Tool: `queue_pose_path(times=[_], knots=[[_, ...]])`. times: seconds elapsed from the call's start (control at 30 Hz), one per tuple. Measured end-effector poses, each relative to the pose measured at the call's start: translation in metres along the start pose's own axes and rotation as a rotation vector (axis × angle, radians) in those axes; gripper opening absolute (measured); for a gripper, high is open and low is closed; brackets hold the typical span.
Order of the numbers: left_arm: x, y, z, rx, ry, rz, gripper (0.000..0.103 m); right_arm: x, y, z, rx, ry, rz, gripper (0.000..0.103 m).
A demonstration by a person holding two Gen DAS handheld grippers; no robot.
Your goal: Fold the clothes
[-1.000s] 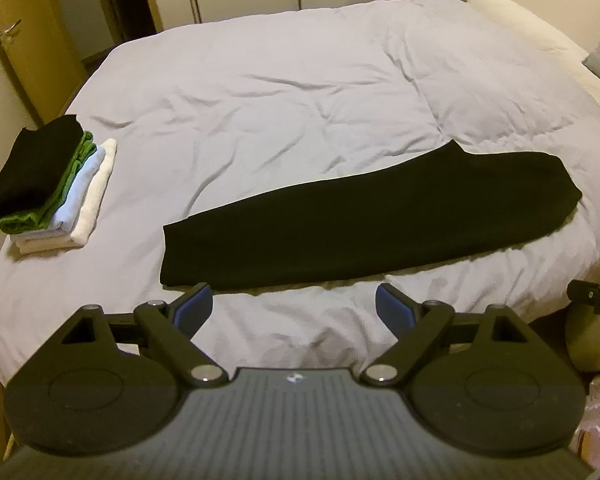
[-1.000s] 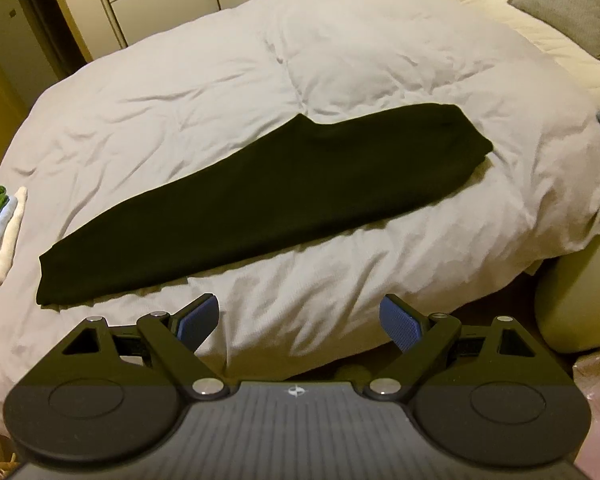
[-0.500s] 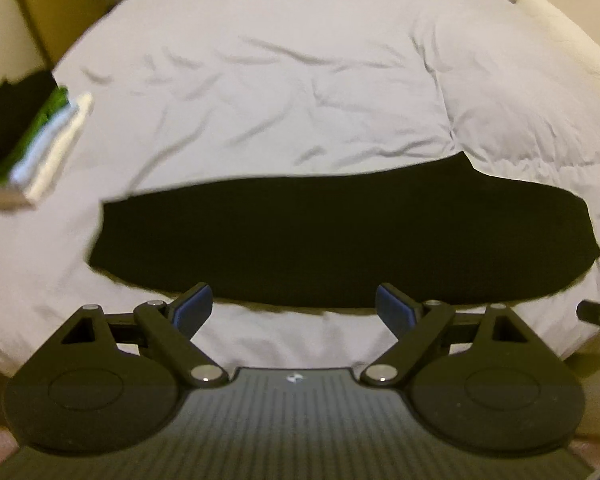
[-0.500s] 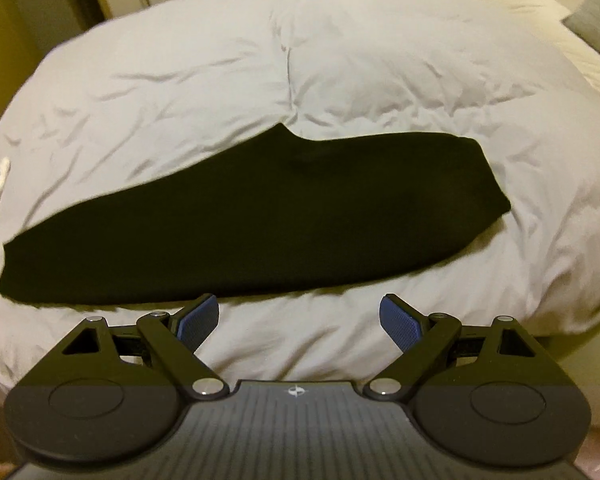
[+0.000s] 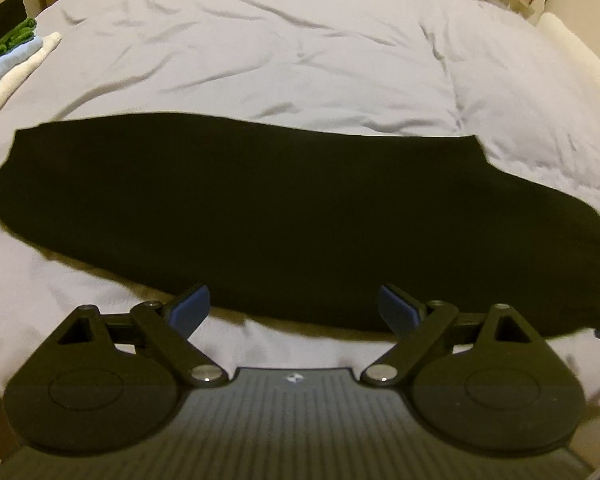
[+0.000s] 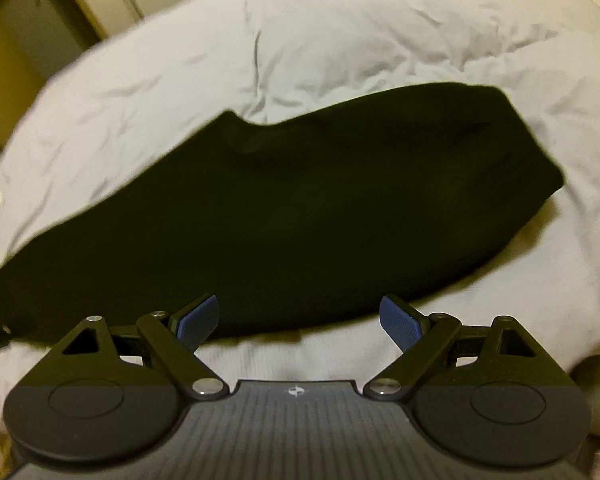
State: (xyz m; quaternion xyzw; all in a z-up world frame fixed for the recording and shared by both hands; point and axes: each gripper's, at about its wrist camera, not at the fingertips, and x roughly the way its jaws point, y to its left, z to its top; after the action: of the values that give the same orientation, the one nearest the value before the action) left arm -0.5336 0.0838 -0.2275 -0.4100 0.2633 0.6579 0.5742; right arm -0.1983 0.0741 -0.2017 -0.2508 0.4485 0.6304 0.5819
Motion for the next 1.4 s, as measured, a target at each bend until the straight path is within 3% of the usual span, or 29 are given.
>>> queue_pose_path(times=[0.13,0.23,0.3,0.4,0.53,0.63,0.73,0.83,0.97,1.2,1.23,1.27,1.3,1.37,1.4], knots=[[0.029,0.018,-0.021,-0.003,-0.092,-0.006,0.089,0.018,-0.007,-0.023,0.004,-0.145,0.088,0.089],[0.027,0.031,-0.042,-0.013,-0.175,-0.034,0.089,0.031,-0.004,-0.040,-0.030,-0.220,0.141,0.089],[0.018,0.044,-0.058,-0.032,-0.213,-0.052,0.089,0.036,0.000,-0.052,-0.046,-0.245,0.137,0.089],[0.001,0.070,-0.080,-0.098,-0.189,-0.035,0.089,0.033,0.007,-0.072,-0.054,-0.270,0.111,0.089],[-0.023,0.119,-0.092,-0.175,-0.244,-0.046,0.089,0.012,0.012,-0.091,-0.048,-0.241,0.143,0.089],[-0.028,0.165,-0.090,-0.279,-0.267,-0.022,0.087,-0.002,0.014,-0.101,-0.052,-0.259,0.098,0.089],[-0.024,0.212,-0.074,-0.395,-0.284,-0.032,0.086,-0.011,0.013,-0.106,-0.035,-0.259,0.123,0.089],[-0.012,0.255,-0.054,-0.498,-0.298,-0.031,0.078,-0.009,0.010,-0.108,-0.011,-0.252,0.073,0.090],[0.010,0.291,-0.030,-0.630,-0.312,-0.058,0.069,-0.002,0.000,-0.105,0.052,-0.233,0.052,0.089],[0.033,0.326,-0.022,-0.888,-0.406,-0.142,0.068,0.003,-0.011,-0.091,0.080,-0.233,0.015,0.090],[0.033,0.326,-0.022,-0.903,-0.416,-0.137,0.066,0.004,-0.014,-0.090,0.085,-0.235,0.016,0.090],[0.033,0.324,-0.021,-0.903,-0.421,-0.123,0.055,0.005,-0.016,-0.090,0.091,-0.236,0.018,0.090],[0.034,0.322,-0.020,-0.899,-0.419,-0.114,0.037,0.005,-0.020,-0.090,0.100,-0.237,0.022,0.090],[0.037,0.315,-0.013,-0.887,-0.405,-0.095,0.016,0.006,-0.029,-0.089,0.124,-0.236,0.030,0.090],[0.037,0.311,-0.008,-0.872,-0.400,-0.066,0.013,0.006,-0.033,-0.089,0.131,-0.236,0.036,0.090]])
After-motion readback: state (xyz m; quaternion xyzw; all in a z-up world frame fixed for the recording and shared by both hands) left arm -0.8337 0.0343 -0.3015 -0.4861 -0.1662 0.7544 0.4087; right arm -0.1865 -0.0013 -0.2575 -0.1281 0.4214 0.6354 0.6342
